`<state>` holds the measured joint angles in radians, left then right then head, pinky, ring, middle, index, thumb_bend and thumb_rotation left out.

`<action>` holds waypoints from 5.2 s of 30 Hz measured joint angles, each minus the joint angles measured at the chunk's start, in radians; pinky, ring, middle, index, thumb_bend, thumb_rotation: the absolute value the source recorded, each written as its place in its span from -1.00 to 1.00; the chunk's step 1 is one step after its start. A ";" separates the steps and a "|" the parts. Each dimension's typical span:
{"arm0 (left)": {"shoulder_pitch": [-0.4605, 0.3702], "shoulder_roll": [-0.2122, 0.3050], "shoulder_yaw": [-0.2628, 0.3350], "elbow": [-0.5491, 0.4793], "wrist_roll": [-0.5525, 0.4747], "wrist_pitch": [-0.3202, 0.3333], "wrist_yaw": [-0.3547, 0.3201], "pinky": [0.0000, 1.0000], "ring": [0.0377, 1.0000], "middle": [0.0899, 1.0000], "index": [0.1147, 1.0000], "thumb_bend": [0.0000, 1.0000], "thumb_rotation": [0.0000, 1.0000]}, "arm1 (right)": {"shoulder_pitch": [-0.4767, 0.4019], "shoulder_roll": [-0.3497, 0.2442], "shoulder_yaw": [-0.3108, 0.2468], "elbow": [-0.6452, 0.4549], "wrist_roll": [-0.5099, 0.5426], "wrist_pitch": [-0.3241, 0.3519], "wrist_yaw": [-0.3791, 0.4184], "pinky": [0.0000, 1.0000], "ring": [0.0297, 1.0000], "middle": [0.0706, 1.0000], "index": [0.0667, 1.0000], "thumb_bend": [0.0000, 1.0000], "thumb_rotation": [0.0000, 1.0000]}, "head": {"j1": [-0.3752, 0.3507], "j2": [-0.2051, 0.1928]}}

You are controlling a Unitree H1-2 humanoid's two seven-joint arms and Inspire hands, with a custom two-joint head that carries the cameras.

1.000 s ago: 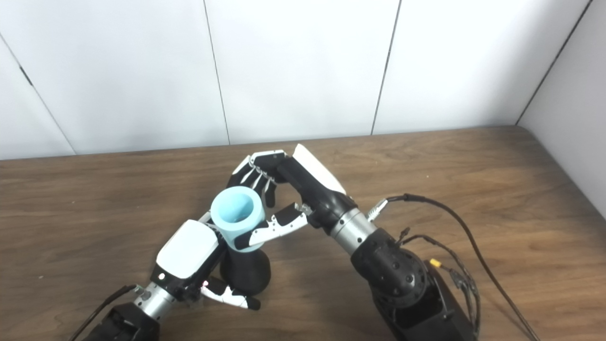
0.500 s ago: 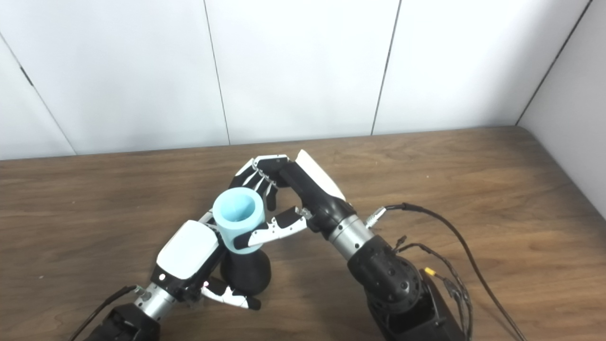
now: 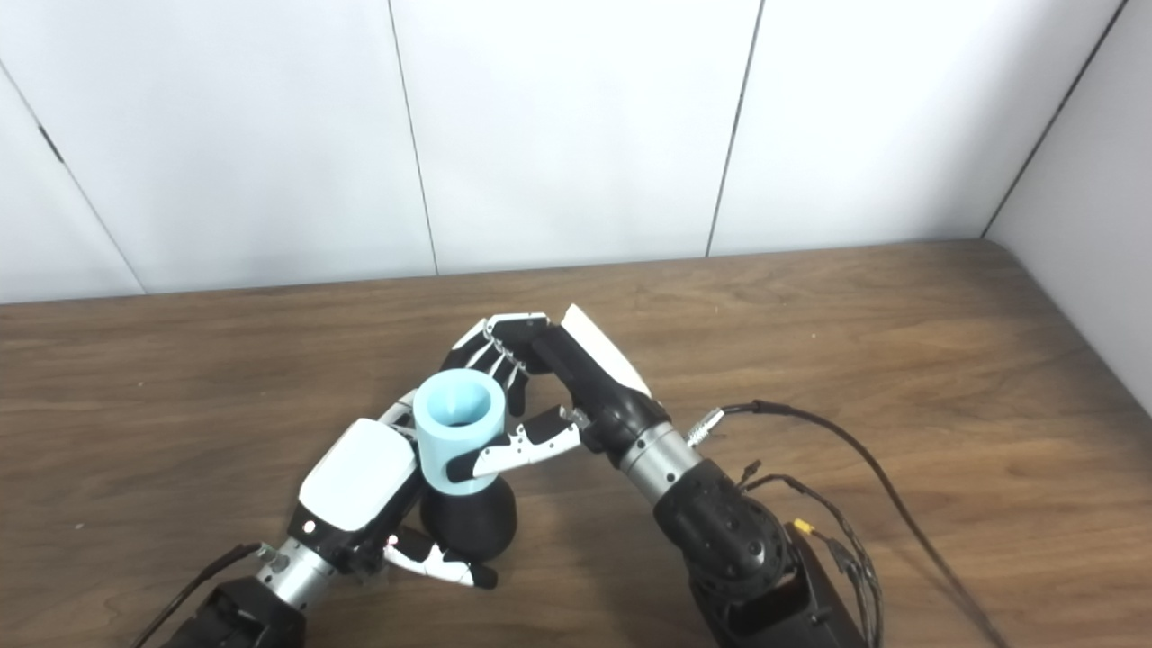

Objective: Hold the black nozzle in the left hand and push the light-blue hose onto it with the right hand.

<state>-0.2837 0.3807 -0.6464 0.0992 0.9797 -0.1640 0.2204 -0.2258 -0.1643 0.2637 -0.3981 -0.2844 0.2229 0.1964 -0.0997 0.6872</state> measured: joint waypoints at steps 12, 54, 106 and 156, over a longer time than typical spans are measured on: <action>0.003 0.001 -0.003 -0.006 0.002 0.009 0.000 0.83 0.05 -0.21 -0.08 0.04 -1.00 | 0.008 0.015 -0.001 0.020 0.008 -0.008 -0.001 -0.48 -0.25 -0.15 0.00 0.03 -1.00 | 0.003 0.006; 0.002 0.002 -0.010 -0.008 0.002 0.011 0.000 0.86 0.04 -0.22 -0.07 0.04 -1.00 | 0.056 -0.033 0.015 0.011 -0.005 0.061 0.119 0.80 0.99 1.00 1.00 1.00 -0.08 | 0.003 0.015; -0.008 0.002 -0.022 0.004 0.003 0.016 0.009 0.87 0.05 -0.23 -0.08 0.04 -1.00 | 0.043 -0.121 0.010 -0.232 -0.526 -0.358 0.167 1.00 1.00 0.88 0.78 0.99 0.62 | 0.005 0.012; 0.002 0.007 -0.030 -0.037 0.015 0.045 -0.032 0.83 0.03 -0.26 -0.07 0.04 -1.00 | 0.104 -0.182 0.110 -0.111 -0.622 -0.425 -0.019 0.94 0.86 0.64 0.50 0.78 0.74 | 0.006 0.032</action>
<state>-0.2817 0.3879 -0.6760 0.0622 0.9950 -0.1189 0.1879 -0.1221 -0.3458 0.3735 -0.5094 -0.9067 -0.2024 0.1777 -0.0936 0.7194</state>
